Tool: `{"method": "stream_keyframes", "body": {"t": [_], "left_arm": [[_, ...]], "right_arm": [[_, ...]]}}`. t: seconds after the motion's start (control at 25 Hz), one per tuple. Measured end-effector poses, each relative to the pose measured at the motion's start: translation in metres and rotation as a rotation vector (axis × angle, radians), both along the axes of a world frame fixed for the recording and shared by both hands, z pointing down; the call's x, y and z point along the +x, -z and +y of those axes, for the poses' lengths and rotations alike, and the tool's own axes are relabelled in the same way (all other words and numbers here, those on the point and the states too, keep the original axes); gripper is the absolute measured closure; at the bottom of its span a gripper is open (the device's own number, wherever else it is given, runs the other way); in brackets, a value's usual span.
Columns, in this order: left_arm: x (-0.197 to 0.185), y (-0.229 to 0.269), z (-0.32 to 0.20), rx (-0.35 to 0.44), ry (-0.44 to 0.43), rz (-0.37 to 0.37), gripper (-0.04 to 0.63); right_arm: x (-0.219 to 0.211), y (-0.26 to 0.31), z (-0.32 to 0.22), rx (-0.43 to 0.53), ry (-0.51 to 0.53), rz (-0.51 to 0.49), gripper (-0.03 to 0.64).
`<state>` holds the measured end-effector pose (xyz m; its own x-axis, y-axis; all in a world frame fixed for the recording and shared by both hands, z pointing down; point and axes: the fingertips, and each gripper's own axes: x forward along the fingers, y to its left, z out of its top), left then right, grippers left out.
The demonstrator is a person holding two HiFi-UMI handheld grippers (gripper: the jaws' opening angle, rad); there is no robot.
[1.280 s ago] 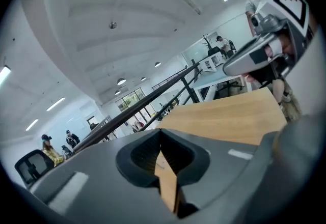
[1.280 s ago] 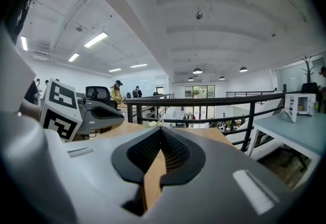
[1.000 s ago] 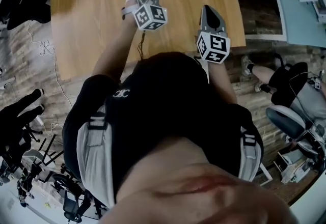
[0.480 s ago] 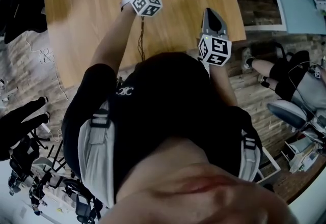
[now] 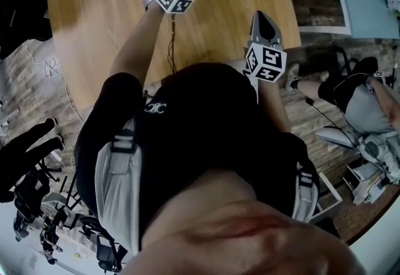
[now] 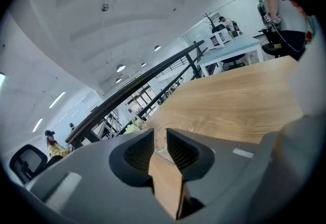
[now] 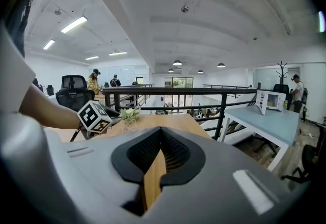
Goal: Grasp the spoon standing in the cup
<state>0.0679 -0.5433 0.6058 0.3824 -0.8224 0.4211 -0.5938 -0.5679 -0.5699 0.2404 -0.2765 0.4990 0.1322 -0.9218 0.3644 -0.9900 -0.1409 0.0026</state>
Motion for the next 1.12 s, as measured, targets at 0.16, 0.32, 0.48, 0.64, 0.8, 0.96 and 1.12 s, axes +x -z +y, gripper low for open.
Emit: {"method": "stream_keyframes", "body": {"t": [0.16,0.32,0.48,0.64,0.8,0.96,1.12], "left_arm": [[-0.014,-0.013,-0.013,-0.015,0.08,0.019,0.506],[-0.019,-0.025,-0.022,-0.039,0.111,0.039,0.506],[-0.019,-0.036,-0.028,-0.073,0.086,0.113,0.505],[-0.01,-0.036,-0.032,-0.081,0.04,0.186,0.505],[-0.006,-0.041,-0.033,-0.11,0.023,0.222,0.505],[-0.011,-0.048,-0.035,-0.125,0.039,0.241,0.509],[-0.011,-0.048,-0.037,-0.137,0.055,0.296,0.513]], "right_arm": [[0.003,-0.006,-0.002,-0.019,-0.01,0.0,0.617],[0.005,-0.013,-0.002,-0.047,-0.015,-0.001,0.617],[0.001,-0.018,-0.002,-0.07,-0.012,0.013,0.617],[0.001,-0.018,-0.005,-0.084,-0.001,0.03,0.617],[-0.001,-0.015,-0.005,-0.088,-0.005,0.051,0.617],[-0.006,-0.016,-0.004,-0.095,-0.017,0.056,0.617],[-0.005,-0.014,-0.002,-0.102,-0.017,0.064,0.617]]}}
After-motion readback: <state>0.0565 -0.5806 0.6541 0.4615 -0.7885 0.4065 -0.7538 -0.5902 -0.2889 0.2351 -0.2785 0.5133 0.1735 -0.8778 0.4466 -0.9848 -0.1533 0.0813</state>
